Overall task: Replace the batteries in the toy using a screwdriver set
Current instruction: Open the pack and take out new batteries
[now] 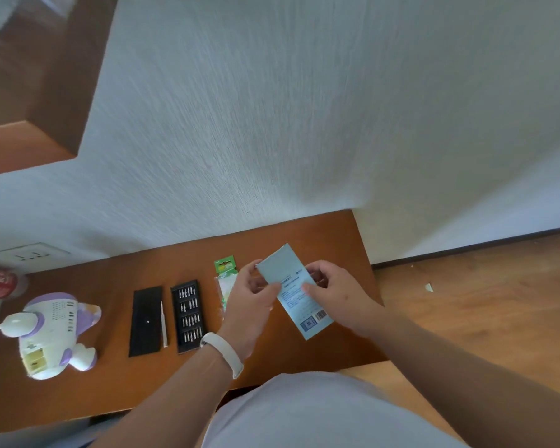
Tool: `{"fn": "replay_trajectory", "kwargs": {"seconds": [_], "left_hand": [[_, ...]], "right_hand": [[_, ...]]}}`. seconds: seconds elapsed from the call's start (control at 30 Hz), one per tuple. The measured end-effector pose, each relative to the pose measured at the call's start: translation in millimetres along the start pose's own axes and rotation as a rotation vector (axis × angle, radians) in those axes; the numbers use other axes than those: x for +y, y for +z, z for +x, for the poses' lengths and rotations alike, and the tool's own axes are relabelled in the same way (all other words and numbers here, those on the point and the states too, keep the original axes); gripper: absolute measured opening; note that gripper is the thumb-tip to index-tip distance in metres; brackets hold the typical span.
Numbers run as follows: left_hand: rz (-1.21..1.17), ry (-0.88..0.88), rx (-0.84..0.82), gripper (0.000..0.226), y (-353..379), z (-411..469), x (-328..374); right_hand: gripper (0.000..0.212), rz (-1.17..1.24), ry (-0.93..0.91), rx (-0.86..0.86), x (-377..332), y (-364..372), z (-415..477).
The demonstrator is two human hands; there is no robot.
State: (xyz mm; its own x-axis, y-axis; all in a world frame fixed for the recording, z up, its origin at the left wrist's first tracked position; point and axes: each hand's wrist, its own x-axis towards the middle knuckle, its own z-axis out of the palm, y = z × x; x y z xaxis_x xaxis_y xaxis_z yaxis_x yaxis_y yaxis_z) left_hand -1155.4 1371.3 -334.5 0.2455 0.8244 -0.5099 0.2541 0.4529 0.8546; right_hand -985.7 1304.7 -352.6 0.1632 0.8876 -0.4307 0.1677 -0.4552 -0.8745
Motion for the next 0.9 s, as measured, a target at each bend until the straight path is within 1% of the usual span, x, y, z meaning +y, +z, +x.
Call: {"fn": "replay_trajectory", "kwargs": {"seconds": [0.07, 0.17, 0.3, 0.47, 0.57, 0.77, 0.9], "left_hand": [[0.022, -0.041, -0.029, 0.046, 2.1, 2.2, -14.6], [0.055, -0.100, -0.024, 0.046, 4.9, 10.0, -37.3], [0.095, -0.121, 0.009, 0.042, 6.0, 26.0, -53.7], [0.185, -0.127, 0.012, 0.038, 8.7, 48.7, -64.3], [0.242, -0.117, 0.022, 0.036, 12.1, 59.3, -71.5], [0.456, 0.016, 0.058, 0.029, 16.0, 69.1, -81.4], [0.535, 0.021, 0.047, 0.032, 17.4, 69.9, -86.0]], "right_hand": [[0.013, 0.072, 0.063, 0.025, 8.2, 9.8, 6.5], [0.014, 0.118, 0.142, 0.057, 20.7, 23.0, 20.8], [0.017, -0.012, 0.156, 0.037, 36.9, 32.1, 35.0], [0.021, -0.201, 0.165, 0.093, 51.8, 40.0, 54.0], [0.022, -0.256, 0.179, 0.113, 57.4, 41.4, 62.6], [0.023, -0.395, 0.154, 0.148, 64.7, 43.4, 70.6], [0.023, -0.434, 0.157, 0.173, 67.1, 43.3, 71.5]]}}
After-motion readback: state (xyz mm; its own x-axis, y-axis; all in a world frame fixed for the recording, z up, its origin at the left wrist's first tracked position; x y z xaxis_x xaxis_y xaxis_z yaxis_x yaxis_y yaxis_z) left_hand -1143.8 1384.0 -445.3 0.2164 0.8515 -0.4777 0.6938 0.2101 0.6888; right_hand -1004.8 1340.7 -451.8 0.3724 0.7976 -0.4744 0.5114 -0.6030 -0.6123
